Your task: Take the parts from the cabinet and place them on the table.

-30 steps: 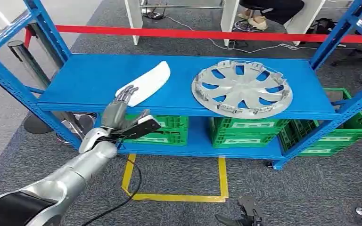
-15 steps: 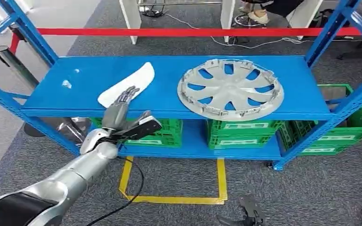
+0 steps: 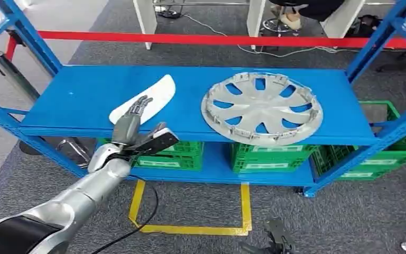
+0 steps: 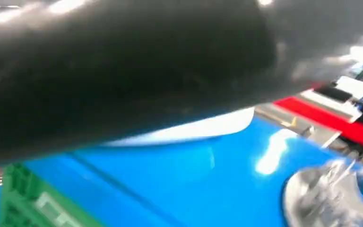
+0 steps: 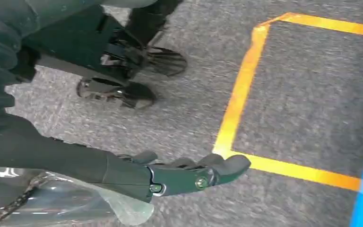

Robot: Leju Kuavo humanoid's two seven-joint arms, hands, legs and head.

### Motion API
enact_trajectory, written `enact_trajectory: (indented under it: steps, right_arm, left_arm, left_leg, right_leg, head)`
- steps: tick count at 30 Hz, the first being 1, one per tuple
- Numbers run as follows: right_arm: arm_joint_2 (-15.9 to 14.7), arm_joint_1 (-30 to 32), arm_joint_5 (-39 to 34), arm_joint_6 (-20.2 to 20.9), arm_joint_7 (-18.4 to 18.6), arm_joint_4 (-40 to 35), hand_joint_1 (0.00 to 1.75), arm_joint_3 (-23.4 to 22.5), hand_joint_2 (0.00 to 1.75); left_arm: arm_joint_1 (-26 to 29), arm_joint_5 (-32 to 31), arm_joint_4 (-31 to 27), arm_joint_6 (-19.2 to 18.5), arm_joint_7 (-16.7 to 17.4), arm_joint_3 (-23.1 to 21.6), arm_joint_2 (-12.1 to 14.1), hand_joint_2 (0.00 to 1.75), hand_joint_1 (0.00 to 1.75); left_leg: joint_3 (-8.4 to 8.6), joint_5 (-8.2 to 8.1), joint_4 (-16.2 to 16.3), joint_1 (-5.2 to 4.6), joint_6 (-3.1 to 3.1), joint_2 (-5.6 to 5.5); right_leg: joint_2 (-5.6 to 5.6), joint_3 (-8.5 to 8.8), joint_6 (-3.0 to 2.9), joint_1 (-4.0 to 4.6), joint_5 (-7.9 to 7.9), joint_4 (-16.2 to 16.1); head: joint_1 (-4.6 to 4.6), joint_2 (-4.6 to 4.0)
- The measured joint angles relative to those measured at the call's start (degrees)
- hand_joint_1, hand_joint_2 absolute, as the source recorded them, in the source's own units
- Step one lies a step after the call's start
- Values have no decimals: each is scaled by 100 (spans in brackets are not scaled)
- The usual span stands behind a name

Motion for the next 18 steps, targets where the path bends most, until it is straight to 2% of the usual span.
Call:
enact_trajectory:
  steps: [1,3,4,5,6,7,8,9,10,11,12,18]
  right_arm:
    - [0,-18,0,0,2,0,0,-7,175]
    - [-9,-5,0,0,4,0,0,-22,175]
    - [-13,20,2,0,4,0,0,-26,175]
    - [-13,35,9,0,4,0,0,-28,175]
    - [-18,34,13,0,4,0,0,-31,175]
    - [-24,27,13,0,4,-2,0,-31,175]
    - [-26,23,18,0,4,0,0,-31,175]
    - [-24,16,22,2,2,2,0,-33,175]
    - [-24,0,31,2,2,0,0,-33,175]
    - [-24,19,37,2,4,0,0,-35,175]
    - [-24,31,46,2,5,2,0,-39,175]
    - [-24,21,74,2,2,2,0,-50,175]
  left_arm:
    - [1,0,0,-2,0,-2,-4,0,0]
    - [44,0,2,-4,0,0,-2,0,0]
    - [69,0,2,-2,2,0,-2,0,0]
    - [83,0,0,-2,2,0,-2,0,0]
    - [84,0,0,2,2,-2,-2,0,0]
    - [81,18,0,11,7,-2,-2,0,0]
    - [73,33,0,15,22,0,-4,0,0]
    - [56,85,0,13,26,9,0,0,0]
    - [50,142,0,4,28,15,-7,0,0]
    - [53,175,0,9,22,22,-4,0,0]
    - [61,206,0,15,9,26,-2,0,0]
    - [38,437,0,74,-81,144,-9,0,0]
  left_leg:
    - [14,-5,-4,7,-3,-3]
    - [40,-66,16,11,-31,-3]
    - [64,-99,30,14,-44,-4]
    - [96,-138,50,23,-66,-5]
    - [136,-183,77,36,-93,-5]
    - [179,-239,120,53,-123,-5]
    - [214,-303,171,71,-162,0]
    - [193,-330,180,36,-206,-9]
    - [153,-339,242,32,-225,-9]
    - [151,-353,243,32,-209,-10]
    - [150,-324,236,24,-158,-13]
    - [200,-313,158,26,-139,-8]
  right_leg:
    - [-10,-224,33,-15,-127,395]
    - [-9,-777,98,-59,-365,1232]
    - [-14,-958,124,-74,-301,1394]
    - [-21,-967,145,-86,-88,1262]
    - [-28,-852,162,-100,254,878]
    - [-42,-659,180,-116,606,358]
    - [-66,-484,192,-126,779,-76]
    - [-50,-369,180,-74,668,-66]
    - [-35,-340,84,-84,621,-191]
    - [-36,-349,47,-98,645,-194]
    - [-23,-348,47,-94,644,-191]
    - [13,-348,-8,-77,613,-191]
  head:
    - [-5,0]
    - [-11,0]
    - [-7,0]
    - [-7,0]
    - [-7,0]
    - [-9,0]
    - [-7,0]
    - [9,0]
    - [22,0]
    - [-9,0]
    - [-9,0]
    - [-11,0]
